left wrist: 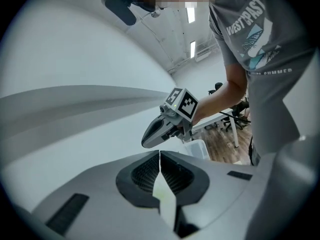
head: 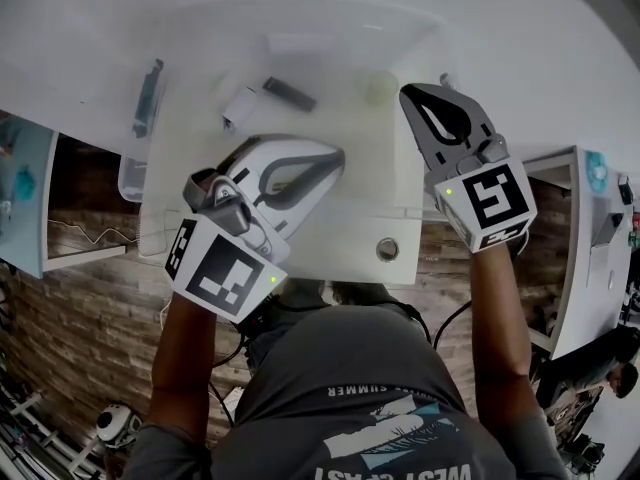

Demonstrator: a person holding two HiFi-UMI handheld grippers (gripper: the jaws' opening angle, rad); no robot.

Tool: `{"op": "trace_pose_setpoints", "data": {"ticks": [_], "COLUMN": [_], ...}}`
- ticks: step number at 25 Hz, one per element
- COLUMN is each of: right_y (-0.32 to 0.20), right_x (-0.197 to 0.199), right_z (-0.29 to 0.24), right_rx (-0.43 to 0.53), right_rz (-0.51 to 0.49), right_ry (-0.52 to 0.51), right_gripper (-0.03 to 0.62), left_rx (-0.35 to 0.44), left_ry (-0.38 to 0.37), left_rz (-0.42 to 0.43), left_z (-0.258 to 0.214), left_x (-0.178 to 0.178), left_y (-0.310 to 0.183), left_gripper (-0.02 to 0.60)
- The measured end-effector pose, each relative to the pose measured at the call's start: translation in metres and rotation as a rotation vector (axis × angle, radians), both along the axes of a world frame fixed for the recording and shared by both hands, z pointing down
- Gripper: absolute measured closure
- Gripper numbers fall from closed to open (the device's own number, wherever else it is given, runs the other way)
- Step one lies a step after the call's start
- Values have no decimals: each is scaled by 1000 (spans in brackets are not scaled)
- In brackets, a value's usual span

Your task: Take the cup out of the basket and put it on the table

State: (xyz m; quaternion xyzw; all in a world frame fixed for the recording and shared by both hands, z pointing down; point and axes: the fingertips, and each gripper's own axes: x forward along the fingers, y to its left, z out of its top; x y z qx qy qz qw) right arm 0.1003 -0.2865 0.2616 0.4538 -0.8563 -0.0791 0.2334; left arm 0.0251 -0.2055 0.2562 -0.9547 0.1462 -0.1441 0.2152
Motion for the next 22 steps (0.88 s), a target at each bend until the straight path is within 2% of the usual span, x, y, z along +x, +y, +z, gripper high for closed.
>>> {"op": "trace_pose_setpoints", "data": {"ticks": [11,22], "right_y": [-57,-97], "right_x": [8,21], "right_z": [74,146], "right_rx": [-182,-358], "right_rz": [9,65], "right_ry": [50,106], "right_gripper": [572,511], "left_rx": [-90,-132], "left_ry": [-15,-1], "left_rz": [-38,-43], "left_z": [24,38], "left_x": [-3,-12], "left_y": [-19,-38], "left_gripper": [571,569]}}
